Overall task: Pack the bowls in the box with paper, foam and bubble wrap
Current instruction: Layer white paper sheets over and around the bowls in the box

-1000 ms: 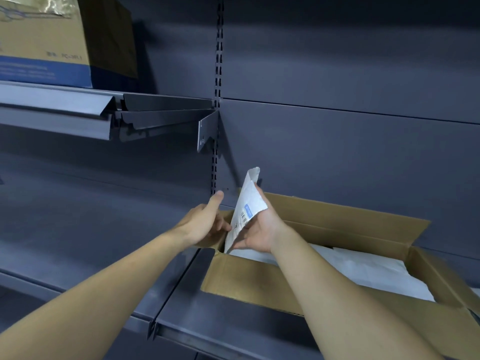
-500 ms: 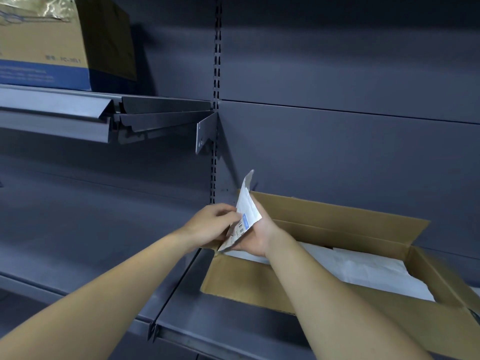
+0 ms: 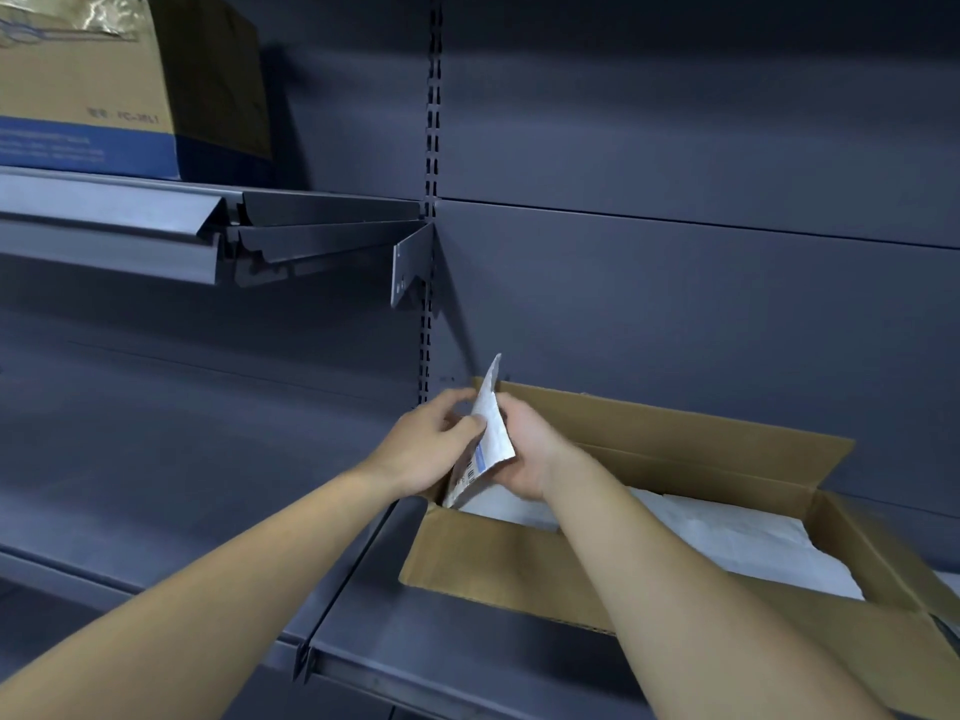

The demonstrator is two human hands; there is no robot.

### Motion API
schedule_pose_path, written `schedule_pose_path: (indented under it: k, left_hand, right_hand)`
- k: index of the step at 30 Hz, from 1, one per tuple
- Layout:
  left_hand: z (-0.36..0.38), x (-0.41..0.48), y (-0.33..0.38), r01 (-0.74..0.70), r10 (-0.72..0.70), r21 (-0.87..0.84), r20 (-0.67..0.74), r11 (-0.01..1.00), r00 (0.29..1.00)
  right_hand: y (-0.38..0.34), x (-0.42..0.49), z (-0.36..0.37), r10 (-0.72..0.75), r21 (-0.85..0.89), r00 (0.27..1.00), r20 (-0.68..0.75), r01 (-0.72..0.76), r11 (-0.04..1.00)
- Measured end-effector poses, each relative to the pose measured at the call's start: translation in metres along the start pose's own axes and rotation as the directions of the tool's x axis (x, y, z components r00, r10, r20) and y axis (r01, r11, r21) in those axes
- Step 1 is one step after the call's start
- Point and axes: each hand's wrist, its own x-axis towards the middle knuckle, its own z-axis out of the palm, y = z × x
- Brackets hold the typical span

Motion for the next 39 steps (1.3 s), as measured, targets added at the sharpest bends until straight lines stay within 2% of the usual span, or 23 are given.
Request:
schedule_pose_path:
  k: [2, 4, 8, 11, 13, 17, 23, 29, 30, 31, 34, 36, 37, 39]
  left_hand:
    - [0.003, -0.001, -0.001, -0.05, 0.05, 0.057, -0.007, 0.997, 0.999]
    - [0.008, -0.002, -0.005, -0.067, 0.066, 0.131, 0.011, 0.989, 0.998]
    - [0.018, -0.007, -0.009, -0.086, 0.084, 0.192, 0.017, 0.978, 0.996]
    - [0.02, -0.007, -0.011, -0.084, 0.085, 0.251, 0.006, 0.964, 0.996]
    - [0.017, -0.008, -0.012, -0.075, 0.077, 0.272, 0.006, 0.959, 0.997]
    - [0.01, -0.007, -0.015, -0.06, 0.055, 0.257, 0.027, 0.965, 0.998]
    - [0.012, -0.001, -0.022, -0.041, 0.024, 0.273, 0.067, 0.961, 0.997]
    - [0.012, -0.001, -0.028, -0.083, 0.025, 0.349, 0.166, 0.933, 0.986]
    - [0.013, -0.001, -0.029, -0.084, 0.025, 0.349, 0.17, 0.933, 0.985]
    - [0.014, -0.001, -0.03, -0.079, 0.021, 0.353, 0.165, 0.932, 0.986]
    - [0.016, 0.001, -0.034, -0.061, -0.004, 0.406, 0.158, 0.912, 0.987]
    - [0.018, 0.001, -0.036, -0.055, -0.042, 0.473, 0.192, 0.88, 0.981]
    - [0.018, 0.001, -0.035, -0.057, -0.058, 0.511, 0.207, 0.858, 0.977]
    - [0.019, 0.0, -0.033, -0.081, -0.059, 0.581, 0.218, 0.81, 0.974]
  right_hand:
    - [-0.015, -0.01, -0.007, -0.097, -0.117, 0.986, -0.139, 0.081, 0.99]
    - [-0.024, -0.014, -0.016, -0.204, -0.249, 0.96, -0.193, 0.153, 0.956]
    - [-0.015, -0.015, -0.024, -0.29, -0.556, 0.952, -0.097, 0.189, 0.809]
    - [-0.005, -0.011, -0.022, -0.33, -0.655, 0.943, -0.031, 0.23, 0.72]
    - [0.002, -0.005, -0.021, -0.331, -0.722, 0.943, -0.038, 0.203, 0.662]
    - [0.014, 0.01, -0.019, -0.279, -0.763, 0.954, -0.108, 0.1, 0.638]
    - [0.023, 0.021, -0.013, -0.24, -0.741, 0.965, -0.109, 0.082, 0.667]
    - [0.021, 0.006, -0.024, -0.358, -0.767, 0.929, -0.098, 0.159, 0.622]
    - [0.018, 0.001, -0.027, -0.385, -0.798, 0.92, -0.07, 0.18, 0.575]
    - [0.017, -0.005, -0.03, -0.41, -0.85, 0.912, -0.014, 0.205, 0.485]
    - [0.018, -0.014, -0.038, -0.405, -0.956, 0.9, 0.162, 0.245, 0.163]
    - [0.021, -0.012, -0.045, -0.391, -0.968, 0.89, 0.235, 0.253, -0.006]
    - [0.022, -0.01, -0.047, -0.388, -0.967, 0.887, 0.249, 0.247, -0.057]
    - [0.024, -0.006, -0.049, -0.401, -0.973, 0.888, 0.227, 0.227, -0.047]
